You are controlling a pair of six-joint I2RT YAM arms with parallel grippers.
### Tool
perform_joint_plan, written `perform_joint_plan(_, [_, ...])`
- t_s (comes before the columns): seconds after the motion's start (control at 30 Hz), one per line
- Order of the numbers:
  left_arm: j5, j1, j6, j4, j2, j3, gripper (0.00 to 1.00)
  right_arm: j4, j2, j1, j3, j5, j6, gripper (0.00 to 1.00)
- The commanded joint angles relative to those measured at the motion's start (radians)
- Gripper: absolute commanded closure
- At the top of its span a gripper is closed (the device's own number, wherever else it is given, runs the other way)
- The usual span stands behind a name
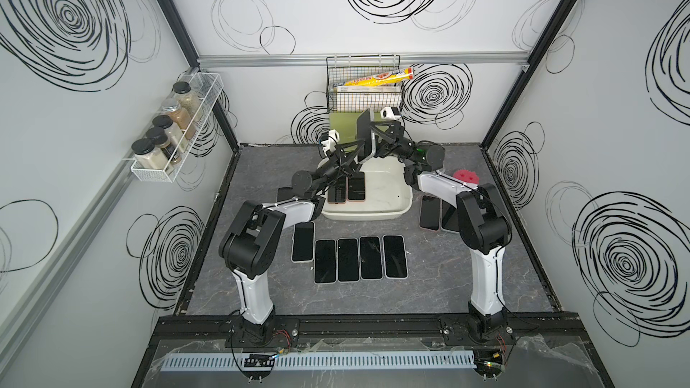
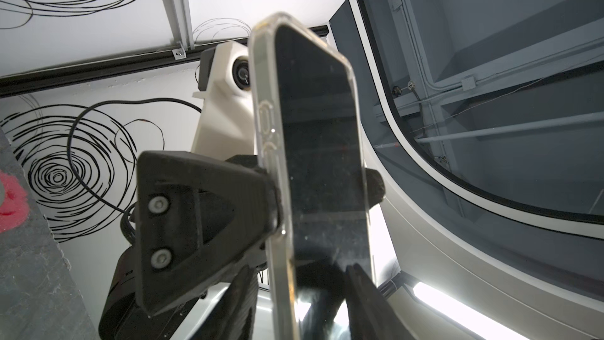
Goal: Take the phone out of the storage box
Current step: Pick up the phone from the storage box.
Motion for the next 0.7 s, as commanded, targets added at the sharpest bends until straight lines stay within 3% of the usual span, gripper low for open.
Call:
perform_joint_plan(0.0, [-0.007,0.007,-0.004,0.284,-0.026,0.031,0.59,0.235,-0.014,0.013,0.051,0.053,0.226,0.84])
perform_joint_plan(0.2, [-0.007,0.012,-0.030,0.284,-0.031,0.050,0.77,0.239,-0.001,0.019,0.067,0.055,0.233,0.84])
perform_joint_plan(0.43, [-0.005,0.012,-0.065,0.284,-0.029,0.072,0.84,0.254,0.012,0.024,0.060,0.069,0.249,0.78])
perform_joint_plan(0.67, [-0.002,0.020,-0.107,0.282,-0.038,0.101,0.89,0.258,0.039,0.025,0.094,0.098,0.266,0.51])
